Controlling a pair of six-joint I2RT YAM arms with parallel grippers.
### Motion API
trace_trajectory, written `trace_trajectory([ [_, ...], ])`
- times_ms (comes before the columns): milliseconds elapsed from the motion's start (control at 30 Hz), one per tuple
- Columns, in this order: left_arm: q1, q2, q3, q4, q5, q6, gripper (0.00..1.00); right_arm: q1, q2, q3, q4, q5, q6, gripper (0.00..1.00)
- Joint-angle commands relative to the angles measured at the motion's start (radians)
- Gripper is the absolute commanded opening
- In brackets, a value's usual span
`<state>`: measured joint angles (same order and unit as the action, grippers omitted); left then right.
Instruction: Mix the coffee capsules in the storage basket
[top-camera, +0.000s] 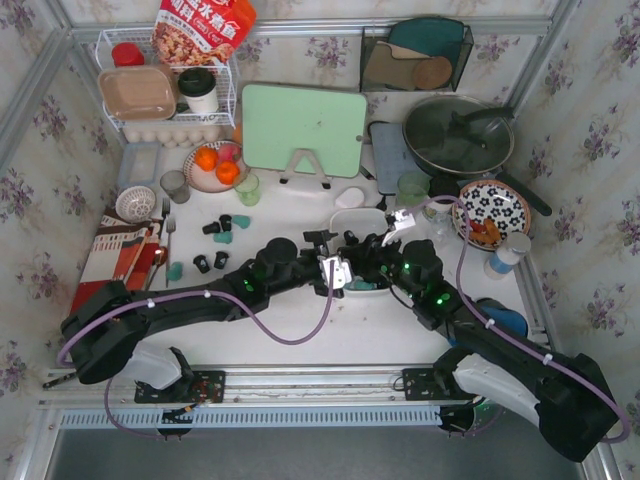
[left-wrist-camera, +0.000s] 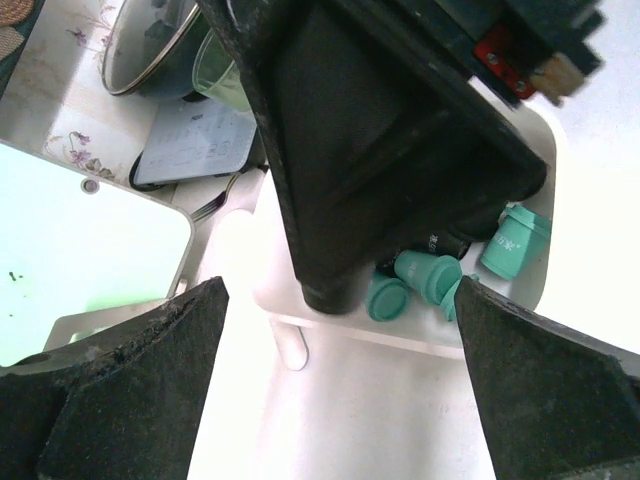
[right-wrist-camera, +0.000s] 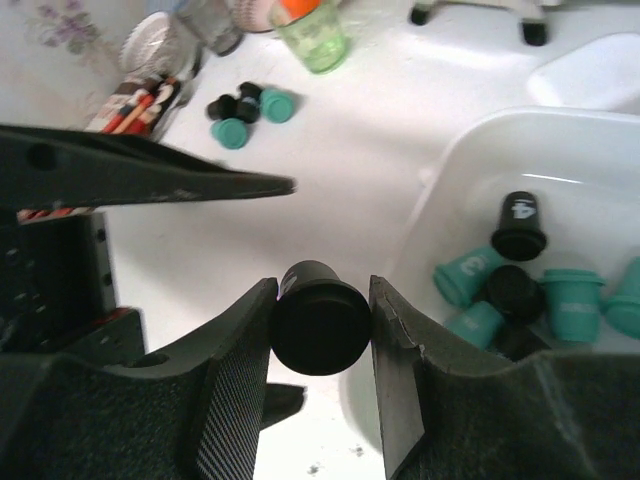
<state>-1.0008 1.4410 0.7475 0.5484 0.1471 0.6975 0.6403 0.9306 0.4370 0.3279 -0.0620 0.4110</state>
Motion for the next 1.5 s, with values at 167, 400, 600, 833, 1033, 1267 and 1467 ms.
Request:
trace_trajectory([
  [167, 0.002, -0.060, -0.034, 0.079, -0.210, -0.082, 0.99, -0.001, 0.111, 0.014, 0.070, 0.417, -0.161, 0.38],
  [400, 0.059, -0.081, -0.012, -0.055, -0.570, -0.318, 0.99, -0.014, 0.400, 0.106, 0.227, 0.550, -0.244, 0.51],
  [600, 0.300, -0.205, 0.043, -0.533, -0.644, -0.836, 0.99, -0.032, 0.516, 0.184, 0.200, 0.540, -0.286, 0.79],
  [833, 0.495, -0.332, -0.032, -0.842, -0.719, -1.163, 0.99, -0.034, 0.317, 0.095, 0.172, 0.354, -0.218, 0.83],
  [1033, 0.553, -0.373, -0.048, -1.020, -0.632, -1.208, 0.92, -0.033, 0.147, -0.027, 0.162, 0.261, -0.158, 0.75],
  [1267, 0.634, -0.291, -0.040, -0.920, -0.357, -1.074, 0.71, -0.034, 0.105, -0.078, 0.205, 0.245, -0.139, 0.73],
  [1467, 0.731, -0.078, 0.026, -0.820, -0.148, -0.971, 0.63, -0.034, 0.100, -0.077, 0.202, 0.209, -0.126, 0.73],
])
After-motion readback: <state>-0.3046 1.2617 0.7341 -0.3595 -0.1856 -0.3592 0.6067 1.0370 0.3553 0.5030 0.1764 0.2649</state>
